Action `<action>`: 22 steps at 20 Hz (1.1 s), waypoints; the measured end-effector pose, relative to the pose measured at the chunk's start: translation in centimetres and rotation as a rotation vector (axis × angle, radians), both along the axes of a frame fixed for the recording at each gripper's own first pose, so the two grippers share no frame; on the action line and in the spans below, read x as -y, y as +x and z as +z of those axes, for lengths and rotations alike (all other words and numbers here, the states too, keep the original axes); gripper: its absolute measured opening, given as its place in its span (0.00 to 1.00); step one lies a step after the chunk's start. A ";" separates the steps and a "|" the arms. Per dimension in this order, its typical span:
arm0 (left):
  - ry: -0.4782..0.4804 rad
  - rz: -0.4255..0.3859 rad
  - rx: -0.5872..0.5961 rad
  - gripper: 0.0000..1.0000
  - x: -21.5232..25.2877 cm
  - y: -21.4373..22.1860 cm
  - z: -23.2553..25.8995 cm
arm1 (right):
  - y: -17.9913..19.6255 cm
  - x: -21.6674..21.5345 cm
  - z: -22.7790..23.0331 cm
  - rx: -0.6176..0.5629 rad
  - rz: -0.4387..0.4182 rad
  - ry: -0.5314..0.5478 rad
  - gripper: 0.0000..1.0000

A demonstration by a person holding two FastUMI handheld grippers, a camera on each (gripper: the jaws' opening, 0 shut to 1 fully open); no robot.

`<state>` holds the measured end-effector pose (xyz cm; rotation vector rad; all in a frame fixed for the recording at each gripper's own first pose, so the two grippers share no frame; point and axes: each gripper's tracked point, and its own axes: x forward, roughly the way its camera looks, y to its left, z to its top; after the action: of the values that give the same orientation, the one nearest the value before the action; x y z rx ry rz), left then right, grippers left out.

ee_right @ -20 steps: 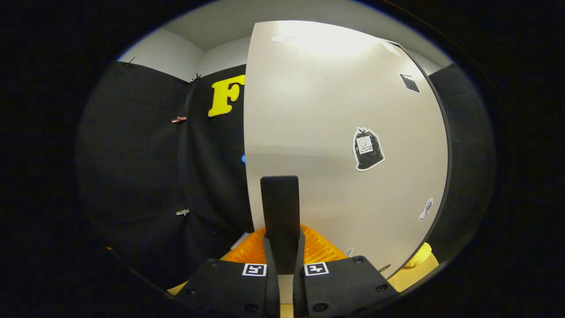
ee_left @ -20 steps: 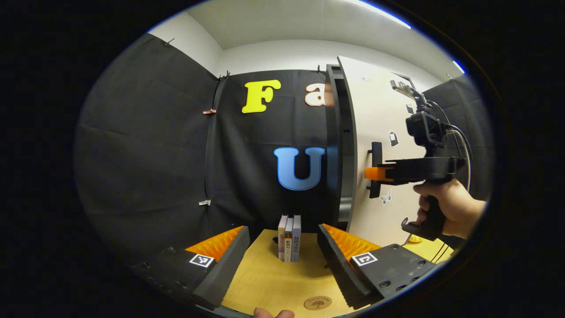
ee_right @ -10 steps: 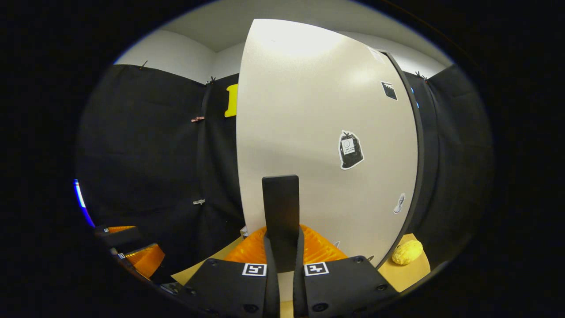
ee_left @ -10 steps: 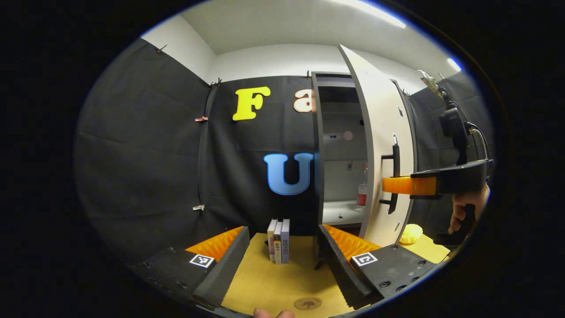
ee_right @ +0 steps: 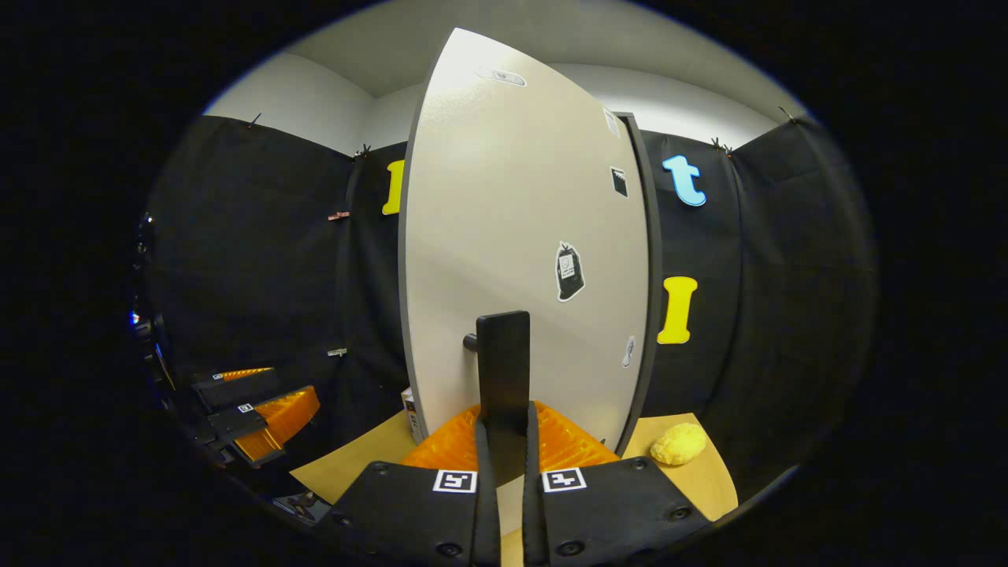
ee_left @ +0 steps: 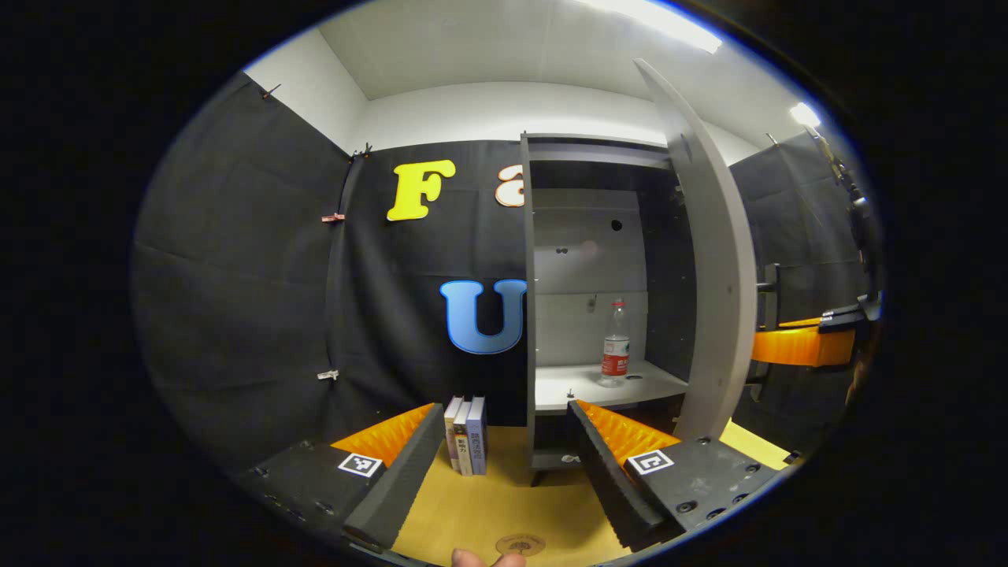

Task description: Open the cabinet door with the right hand, grasp the bottle in the cabinet with the left hand and place it on the coaster, then close the cabinet door with the right hand.

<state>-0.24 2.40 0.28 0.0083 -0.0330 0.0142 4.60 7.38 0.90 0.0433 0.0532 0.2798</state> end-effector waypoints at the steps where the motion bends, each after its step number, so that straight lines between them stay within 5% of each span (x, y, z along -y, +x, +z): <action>1: 0.002 -0.008 0.002 0.97 0.6 0.2 0.1 | -0.2 0.8 0.0 -0.002 -0.012 0.004 0.15; 14: 0.024 -0.084 0.001 0.98 6.3 1.1 0.6 | -1.0 11.3 -0.3 0.004 -0.235 -0.021 0.12; 22: 0.036 -0.070 0.009 0.97 8.9 2.2 1.4 | -2.0 14.4 -0.4 -0.009 -0.239 0.016 0.09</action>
<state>1.97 -6.49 1.72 0.0429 -0.0427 -0.0567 2.65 -7.06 0.51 0.0663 0.0545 0.0413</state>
